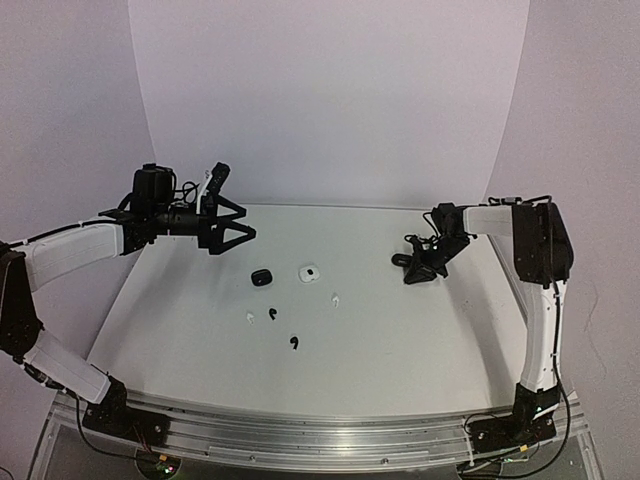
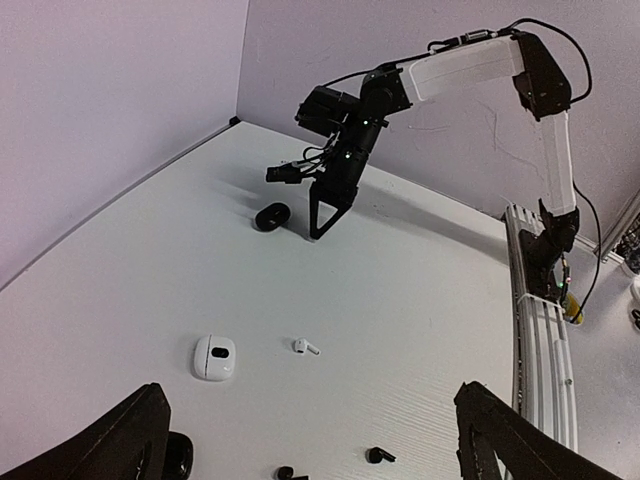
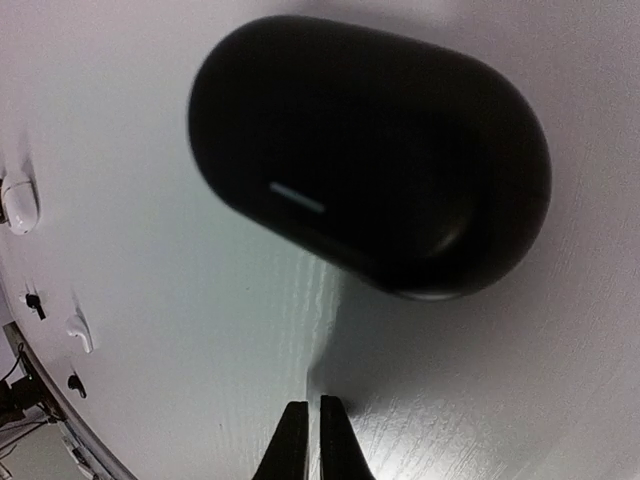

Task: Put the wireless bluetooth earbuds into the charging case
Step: Adjust the charging case with the earbuds at the center of the board.

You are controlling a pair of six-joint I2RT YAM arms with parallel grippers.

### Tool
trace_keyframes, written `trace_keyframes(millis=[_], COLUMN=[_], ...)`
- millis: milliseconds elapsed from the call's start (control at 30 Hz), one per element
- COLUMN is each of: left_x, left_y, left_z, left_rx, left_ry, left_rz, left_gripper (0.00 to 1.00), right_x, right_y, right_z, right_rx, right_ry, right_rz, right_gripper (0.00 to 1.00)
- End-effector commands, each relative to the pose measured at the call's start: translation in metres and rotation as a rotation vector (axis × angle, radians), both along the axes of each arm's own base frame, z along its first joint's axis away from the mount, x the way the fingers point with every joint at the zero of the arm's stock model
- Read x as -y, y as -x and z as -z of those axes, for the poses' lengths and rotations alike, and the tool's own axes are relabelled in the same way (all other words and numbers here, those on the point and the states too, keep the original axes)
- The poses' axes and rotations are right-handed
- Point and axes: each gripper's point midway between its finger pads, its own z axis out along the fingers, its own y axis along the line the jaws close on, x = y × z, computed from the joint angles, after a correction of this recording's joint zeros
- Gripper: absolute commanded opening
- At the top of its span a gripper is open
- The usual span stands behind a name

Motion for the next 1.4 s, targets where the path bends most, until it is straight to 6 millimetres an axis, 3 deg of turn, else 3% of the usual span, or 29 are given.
trace_keyframes(millis=[0,200,733,1000,1067,1200,1367], left_x=[-0.001,-0.002,-0.001,-0.002,-0.001,-0.003,-0.008], left_y=[0.000,-0.001,-0.002,0.000,0.001,0.000,-0.006], left_z=[-0.019,-0.020,-0.020,-0.020,-0.018,-0.013,-0.002], left_rx=[0.075,0.083,0.092,0.094,0.088,0.067,0.000], left_ry=[0.019,0.015,0.017,0.007,0.006,0.004,0.008], left_rz=[-0.002,-0.008,-0.001,0.001,0.002,-0.009,-0.054], left_gripper=[0.98,0.99,0.99,0.99,0.99,0.99,0.99], right_x=[0.014,0.023,0.015,0.012,0.010,-0.016,-0.081], right_y=[-0.031,-0.039,-0.054,-0.040,-0.038,-0.042,-0.048], right_z=[0.008,0.009,0.009,0.004,-0.009,-0.061,-0.111], right_rx=[0.036,0.049,0.060,0.043,0.067,0.189,0.318], right_ry=[0.066,0.115,0.078,0.065,0.060,0.039,0.007], right_rz=[0.095,0.131,0.142,0.130,0.121,0.062,-0.012], right_gripper=[0.02,0.00,0.00,0.00,0.00,0.08,0.45])
